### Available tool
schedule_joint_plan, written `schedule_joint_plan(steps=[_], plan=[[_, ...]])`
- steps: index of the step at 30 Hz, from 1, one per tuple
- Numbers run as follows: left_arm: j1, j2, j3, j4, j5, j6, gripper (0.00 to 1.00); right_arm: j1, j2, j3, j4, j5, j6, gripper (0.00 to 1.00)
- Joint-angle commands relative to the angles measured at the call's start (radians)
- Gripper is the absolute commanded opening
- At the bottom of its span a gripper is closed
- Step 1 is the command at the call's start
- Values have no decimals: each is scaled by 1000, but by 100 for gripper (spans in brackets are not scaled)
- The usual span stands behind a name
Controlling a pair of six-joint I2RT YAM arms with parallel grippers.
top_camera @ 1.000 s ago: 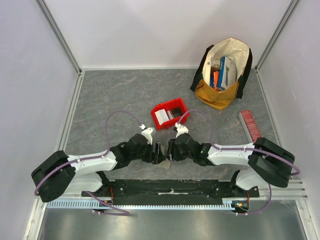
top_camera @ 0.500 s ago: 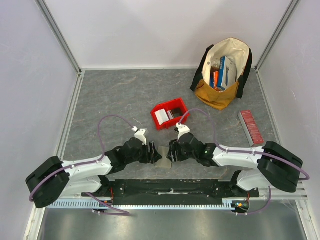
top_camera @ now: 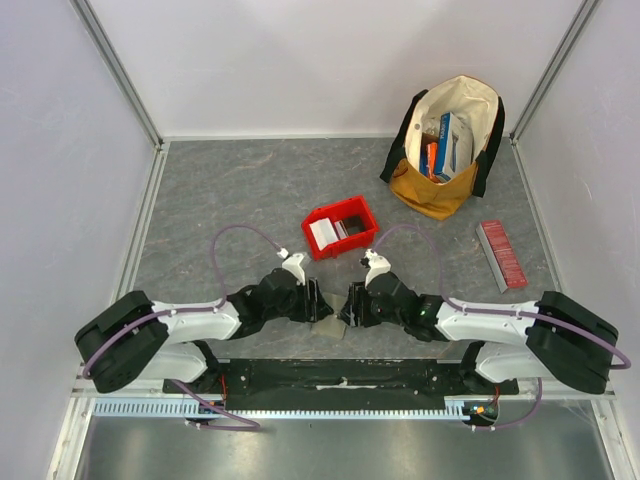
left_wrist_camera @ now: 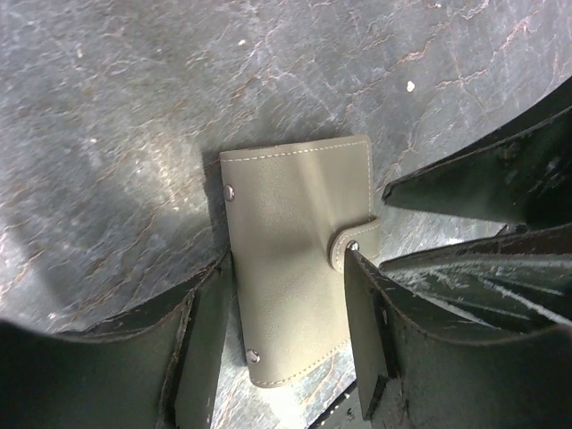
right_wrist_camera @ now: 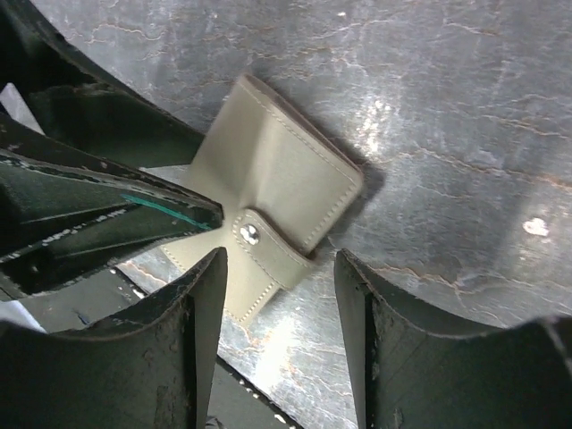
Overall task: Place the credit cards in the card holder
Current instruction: Open the card holder at the center of the board.
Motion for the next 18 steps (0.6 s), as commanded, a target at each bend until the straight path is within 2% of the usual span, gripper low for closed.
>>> schedule_joint_plan(steps=[1,4,7,12,16,18], plan=[[4,70,29,-70,35,48,60,1,42,6,105,-72,24,57],[5,103,52,-73,53,62,56,1,63,-31,154,-80,80,56],[8,130,60,-70,59,59,58,3,66,-85,185,-79,152,56],[10,146,23,-6,76,28,45,3,71,-149,238,-30,231,57],[10,161,8,31,88,10,43,3,91,-163,310,-43,223,35],[8,157,-6,60,94,3,43,3,98,-174,368,-53,217,29]])
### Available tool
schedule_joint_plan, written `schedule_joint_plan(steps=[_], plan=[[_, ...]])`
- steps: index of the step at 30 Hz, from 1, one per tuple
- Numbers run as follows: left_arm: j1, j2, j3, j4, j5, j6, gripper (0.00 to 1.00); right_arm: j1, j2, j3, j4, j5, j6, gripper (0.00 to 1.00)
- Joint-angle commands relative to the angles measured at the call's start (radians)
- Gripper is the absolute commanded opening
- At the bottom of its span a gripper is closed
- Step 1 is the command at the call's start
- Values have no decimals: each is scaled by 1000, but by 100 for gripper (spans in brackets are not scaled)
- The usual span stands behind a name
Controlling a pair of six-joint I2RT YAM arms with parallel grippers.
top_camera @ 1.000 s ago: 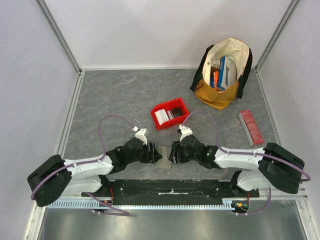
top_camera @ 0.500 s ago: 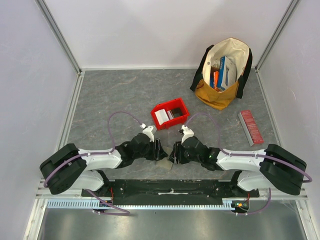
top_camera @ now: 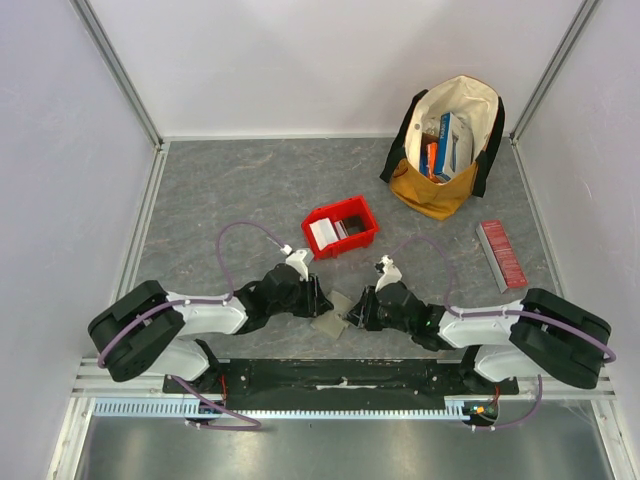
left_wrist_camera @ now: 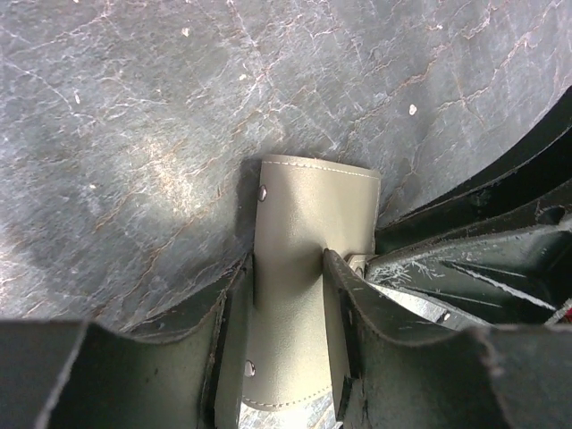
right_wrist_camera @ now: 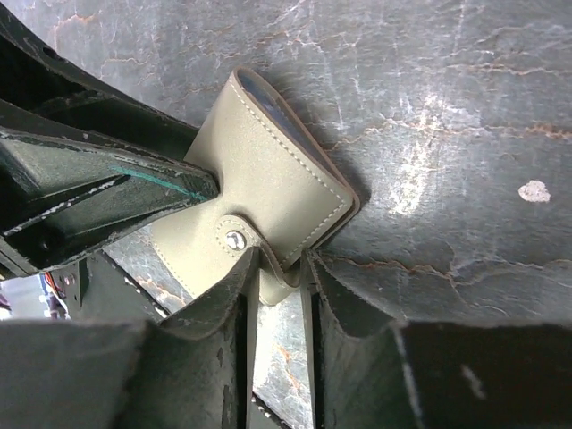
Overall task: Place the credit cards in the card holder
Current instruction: Open the card holder at the center of the board.
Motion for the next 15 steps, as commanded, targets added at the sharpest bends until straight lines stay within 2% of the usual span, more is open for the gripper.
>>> schedule_joint_plan(steps=[1,3,7,9,12,15], plan=[[-13,36,-54,0,53,-17,43,11,47,-29,111,-35,16,28],[-10,22,-54,3,56,-13,43,11,49,-38,154,-43,12,22],[-8,-12,-51,-4,55,-2,48,11,26,-73,254,-58,-2,0],[-4,-35,-46,-30,39,6,54,11,5,-80,259,-59,-26,0],[13,-68,-54,-41,35,18,68,11,-29,-103,269,-59,-48,0],[44,-91,-68,-35,61,36,71,11,-72,-126,288,-59,-98,0]])
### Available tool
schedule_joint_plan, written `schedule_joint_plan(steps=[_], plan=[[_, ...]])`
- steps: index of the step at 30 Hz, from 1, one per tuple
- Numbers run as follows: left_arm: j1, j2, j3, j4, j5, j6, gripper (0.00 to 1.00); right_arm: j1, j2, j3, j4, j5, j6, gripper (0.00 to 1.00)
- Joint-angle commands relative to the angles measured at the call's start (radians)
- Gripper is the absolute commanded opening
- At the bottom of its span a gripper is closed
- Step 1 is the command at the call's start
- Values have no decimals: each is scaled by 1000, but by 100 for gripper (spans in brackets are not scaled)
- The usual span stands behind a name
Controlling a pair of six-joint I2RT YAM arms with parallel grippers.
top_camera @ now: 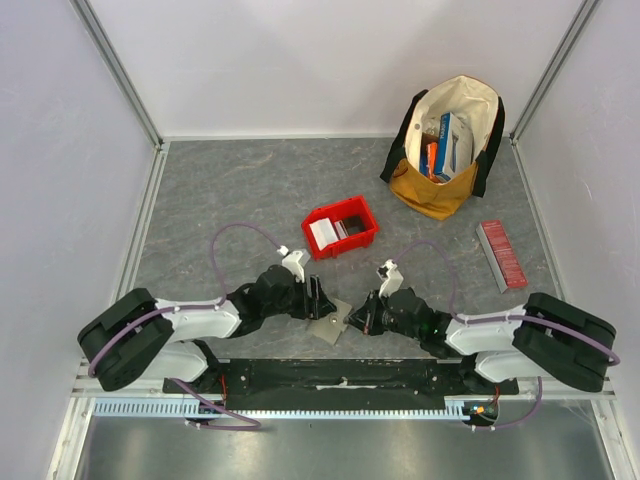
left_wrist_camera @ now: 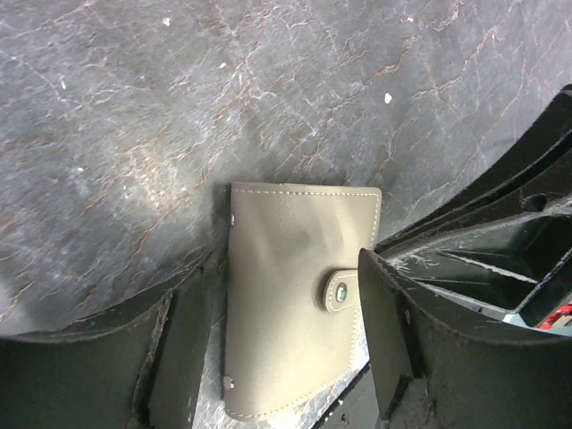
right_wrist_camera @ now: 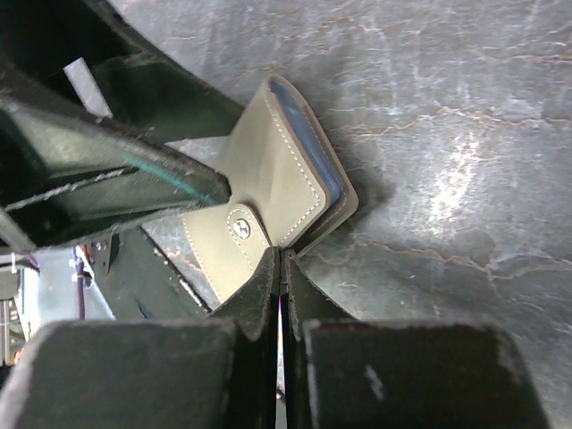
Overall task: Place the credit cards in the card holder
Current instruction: Open the card holder at the center of the board.
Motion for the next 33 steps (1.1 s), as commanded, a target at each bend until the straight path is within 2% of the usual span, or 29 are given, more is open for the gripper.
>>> schedule_joint_plan(steps=[1,8,10,13,14,15,17,18,19,22,29,33], plan=[[42,-33,-37,-49,42,45,72,9,-82,-35,85,-20,-96,0],[131,2,-114,158,192,53,77,9,-166,-54,36,-20,-226,0],[140,46,-123,227,244,42,77,9,-166,-51,33,-45,-240,0],[143,114,-118,285,291,27,77,9,-137,-25,-32,-1,-225,0],[143,131,-121,305,298,18,76,9,-122,-20,-41,14,-202,4],[142,149,-126,328,311,12,76,7,-114,-6,-88,43,-158,21],[143,180,-131,361,331,1,74,6,-102,-5,-113,42,-110,31],[143,189,-134,370,338,-2,72,7,-108,-15,-102,40,-73,42],[143,195,-140,370,337,-4,71,7,-120,-28,-101,52,-30,49],[143,206,-152,368,326,-8,65,7,-137,-25,-159,72,54,58],[143,223,-149,384,350,-7,54,7,-27,-12,-72,5,103,59],[143,258,-148,463,389,-36,48,7,88,3,42,-18,113,54]])
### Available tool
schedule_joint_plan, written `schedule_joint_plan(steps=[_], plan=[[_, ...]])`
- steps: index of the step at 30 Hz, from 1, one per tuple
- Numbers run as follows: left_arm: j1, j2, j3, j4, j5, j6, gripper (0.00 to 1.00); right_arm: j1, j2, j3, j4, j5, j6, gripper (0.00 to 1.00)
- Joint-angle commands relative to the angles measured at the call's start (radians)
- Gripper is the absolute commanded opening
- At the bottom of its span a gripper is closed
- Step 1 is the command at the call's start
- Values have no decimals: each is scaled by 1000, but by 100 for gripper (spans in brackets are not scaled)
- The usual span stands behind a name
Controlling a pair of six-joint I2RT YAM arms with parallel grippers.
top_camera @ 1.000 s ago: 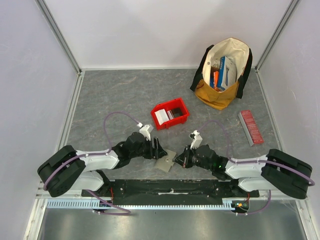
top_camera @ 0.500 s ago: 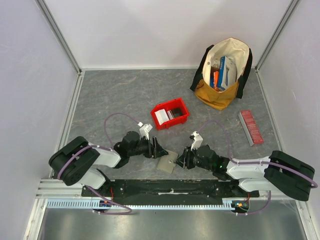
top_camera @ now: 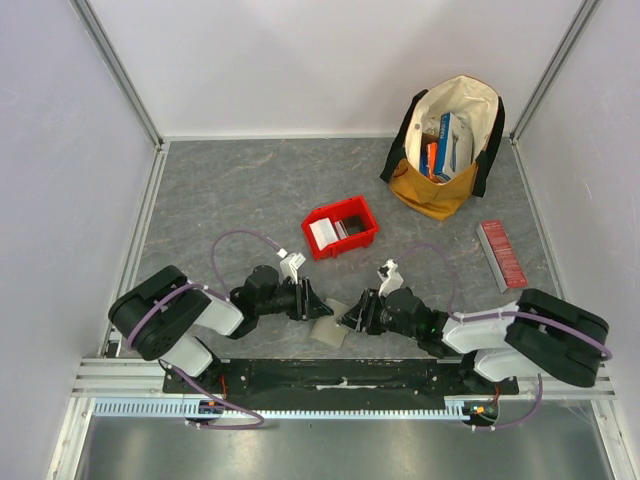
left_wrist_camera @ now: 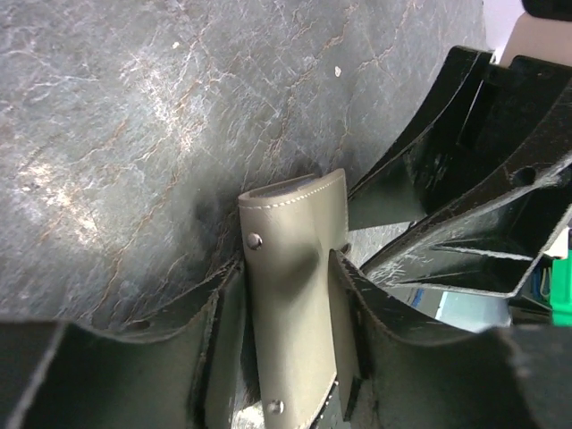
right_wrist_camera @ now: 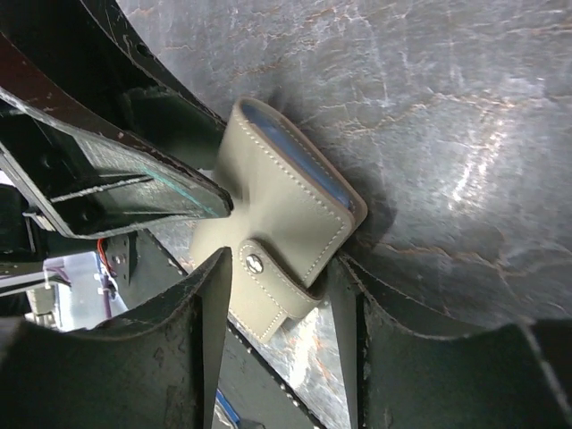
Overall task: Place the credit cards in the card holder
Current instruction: Open the card holder at the center of the board.
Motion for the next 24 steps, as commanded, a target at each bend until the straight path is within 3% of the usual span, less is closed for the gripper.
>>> schedule_joint_plan(steps=[1,5,7,12,18,21,24], plan=[[0,55,-22,29,52,-31,45,3,117,6,87,-21,37,52],[-1,53,-19,44,60,-42,37,4,143,-5,112,0,37,43],[0,46,-19,44,56,-42,29,3,140,-14,125,5,33,42],[0,19,8,-42,43,-2,19,1,99,-23,107,5,-8,44],[-1,-43,105,-275,45,156,7,1,-139,-11,-103,8,-241,45],[-1,-50,145,-341,81,219,4,3,-271,20,-233,32,-340,44],[-1,-22,189,-379,144,269,2,3,-331,29,-261,13,-410,43]])
